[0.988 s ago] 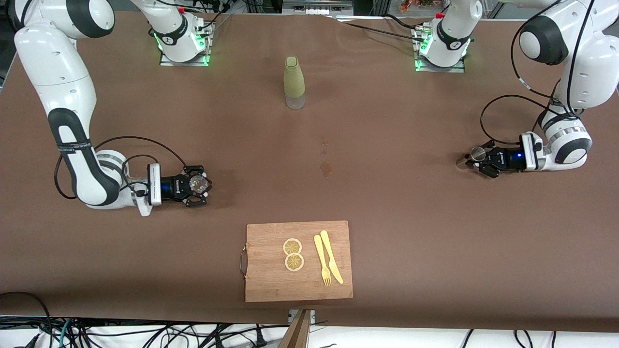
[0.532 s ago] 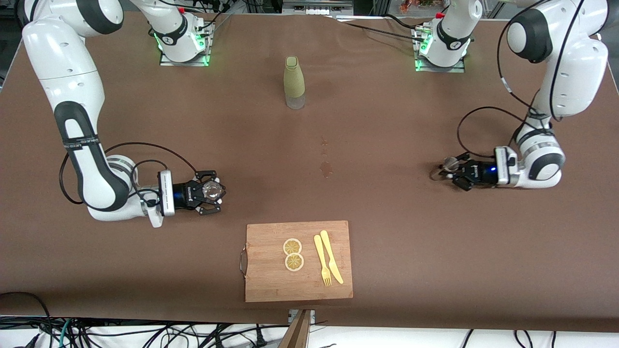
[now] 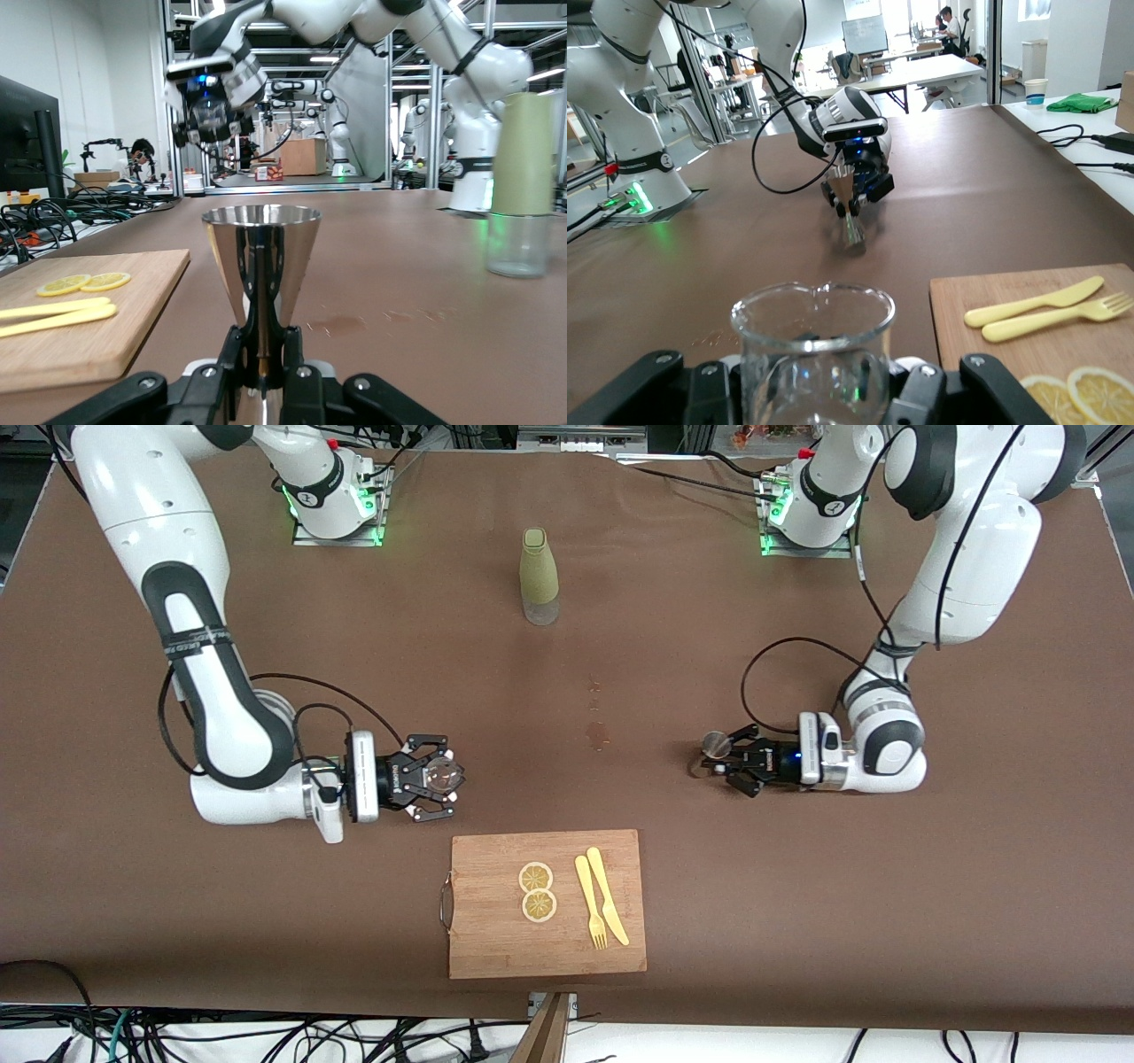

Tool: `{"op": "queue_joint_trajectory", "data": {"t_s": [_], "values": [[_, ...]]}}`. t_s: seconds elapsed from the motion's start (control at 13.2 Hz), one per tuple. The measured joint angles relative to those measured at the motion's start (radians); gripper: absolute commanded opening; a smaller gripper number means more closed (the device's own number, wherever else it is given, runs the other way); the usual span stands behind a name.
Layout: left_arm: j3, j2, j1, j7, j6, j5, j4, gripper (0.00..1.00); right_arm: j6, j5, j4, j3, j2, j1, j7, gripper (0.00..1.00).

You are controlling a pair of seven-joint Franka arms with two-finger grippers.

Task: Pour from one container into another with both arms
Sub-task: 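Lift the glass cup with the right gripper while the left gripper brings the jigger, then raise the glass cup above the jigger with the right gripper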

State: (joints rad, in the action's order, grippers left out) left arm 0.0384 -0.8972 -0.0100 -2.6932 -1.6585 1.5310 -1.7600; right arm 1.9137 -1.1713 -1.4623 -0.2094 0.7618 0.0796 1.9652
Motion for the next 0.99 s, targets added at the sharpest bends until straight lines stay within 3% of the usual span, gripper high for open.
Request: {"op": "queue_joint_trajectory", "data": {"t_s": [0.53,0.99], "values": [[0.149,0.000,-0.099,0.008,-0.255,0.158,-0.003,0.00,0.188,0.040,0.000,0.001,-0.042,0.122,-0.167,0.00],[0.163,-0.001,-0.192,0.007,-0.349,0.298,-0.001,0.00,0.325,0.131,-0.002,0.001,-0.049,0.238,-0.269,0.00]]}}
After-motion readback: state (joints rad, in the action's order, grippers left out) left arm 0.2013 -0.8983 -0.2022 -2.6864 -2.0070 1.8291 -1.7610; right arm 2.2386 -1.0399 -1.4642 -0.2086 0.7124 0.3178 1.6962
